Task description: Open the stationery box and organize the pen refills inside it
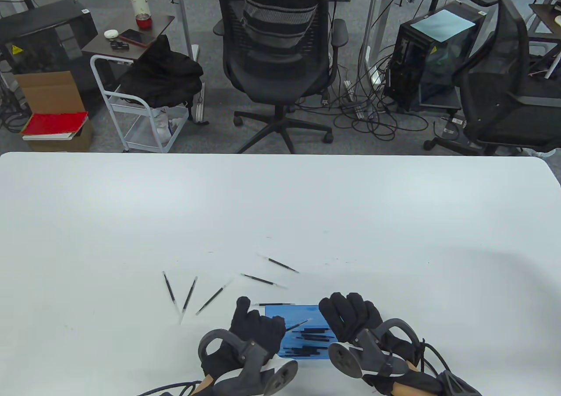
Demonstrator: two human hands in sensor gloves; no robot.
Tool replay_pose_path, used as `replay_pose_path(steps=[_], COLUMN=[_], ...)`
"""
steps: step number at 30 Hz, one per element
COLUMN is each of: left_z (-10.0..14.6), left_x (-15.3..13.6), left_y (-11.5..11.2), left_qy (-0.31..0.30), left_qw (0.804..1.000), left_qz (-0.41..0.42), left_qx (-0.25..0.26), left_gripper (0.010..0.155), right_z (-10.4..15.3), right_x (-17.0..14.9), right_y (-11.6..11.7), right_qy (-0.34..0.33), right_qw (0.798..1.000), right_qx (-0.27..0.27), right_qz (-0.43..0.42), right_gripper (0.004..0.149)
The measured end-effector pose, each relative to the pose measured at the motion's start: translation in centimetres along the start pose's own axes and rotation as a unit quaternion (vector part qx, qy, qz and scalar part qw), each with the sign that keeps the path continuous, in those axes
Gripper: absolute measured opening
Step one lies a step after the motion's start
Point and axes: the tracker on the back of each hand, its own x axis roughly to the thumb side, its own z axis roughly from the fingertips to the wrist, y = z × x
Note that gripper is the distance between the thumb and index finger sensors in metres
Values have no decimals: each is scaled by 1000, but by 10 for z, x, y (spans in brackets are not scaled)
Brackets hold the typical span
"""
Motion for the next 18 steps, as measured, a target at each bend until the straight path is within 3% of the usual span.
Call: replay_pose_path(steps=[6,18], left_z=[-14,-21], left_x=[27,46], left_y=[-18,-36], left_qy=[-50,-77], left_qw=[996,987], left_qz=[-61,-133], left_qx=[-40,-51], left_gripper=[55,52], right_z=[0,0], right_x=[0,0], right_y=[0,0], right_qy=[-1,-2], right_qw=[1000,1000], right_qx=[0,-1], right_qz=[1,2], right_gripper=[114,114])
